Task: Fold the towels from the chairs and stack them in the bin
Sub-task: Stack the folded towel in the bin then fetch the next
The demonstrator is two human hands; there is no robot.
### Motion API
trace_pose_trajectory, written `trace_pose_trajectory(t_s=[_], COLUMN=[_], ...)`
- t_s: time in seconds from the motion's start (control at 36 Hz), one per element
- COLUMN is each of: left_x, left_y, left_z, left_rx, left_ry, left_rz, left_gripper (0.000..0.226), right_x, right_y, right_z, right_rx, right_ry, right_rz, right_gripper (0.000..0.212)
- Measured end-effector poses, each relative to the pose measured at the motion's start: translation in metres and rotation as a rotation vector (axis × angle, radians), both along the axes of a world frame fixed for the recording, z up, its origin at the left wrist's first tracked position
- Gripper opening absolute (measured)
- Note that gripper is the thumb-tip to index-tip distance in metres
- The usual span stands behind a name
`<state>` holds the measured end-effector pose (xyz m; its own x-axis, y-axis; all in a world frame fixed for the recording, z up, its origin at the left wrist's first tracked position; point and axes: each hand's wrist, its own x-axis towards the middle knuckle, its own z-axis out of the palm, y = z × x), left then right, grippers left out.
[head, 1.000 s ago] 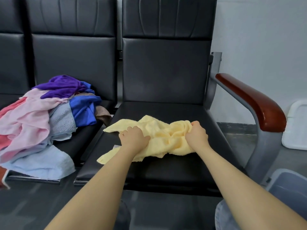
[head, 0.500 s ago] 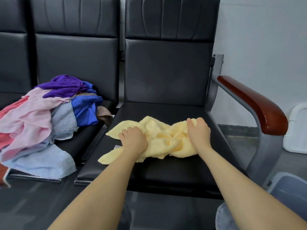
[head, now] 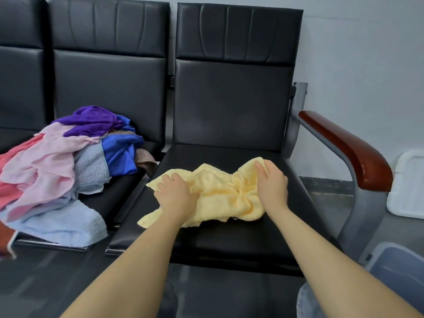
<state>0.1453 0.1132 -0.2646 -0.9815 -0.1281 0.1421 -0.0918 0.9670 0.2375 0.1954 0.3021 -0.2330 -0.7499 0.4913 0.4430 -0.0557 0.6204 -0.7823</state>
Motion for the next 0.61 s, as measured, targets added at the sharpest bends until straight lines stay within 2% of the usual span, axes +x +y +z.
trace_pose_trajectory(t_s=[0.08, 0.17, 0.31, 0.42, 0.53, 0.61], left_x=[0.001, 0.002, 0.006, 0.007, 0.009, 0.011], left_y=[-0.001, -0.002, -0.004, -0.008, -0.009, -0.006], left_z=[-0.002, -0.002, 0.000, 0.002, 0.016, 0.029], left_rx=[-0.056, -0.049, -0.040, 0.072, 0.302, 0.396], left_ry=[0.017, -0.043, -0.038, 0.026, 0.085, 0.128], left_rz=[0.017, 0.026, -0.055, -0.124, -0.162, -0.181], left_gripper=[0.063, 0.058, 0.019, 0.019, 0.039, 0.035], right_x=[-0.002, -0.003, -0.004, -0.004, 0.000, 0.004], right_y=[-0.004, -0.007, -0.013, -0.016, -0.018, -0.020], right_z=[0.001, 0.001, 0.002, 0.006, 0.009, 0.011], right_rx=[0.029, 0.028, -0.006, -0.038, -0.052, -0.085], right_ry=[-0.049, -0.080, -0.102, -0.108, -0.029, 0.053], right_rz=[-0.040, -0.063, -0.035, 0.022, 0.052, 0.058], right_gripper=[0.034, 0.035, 0.031, 0.026, 0.024, 0.024])
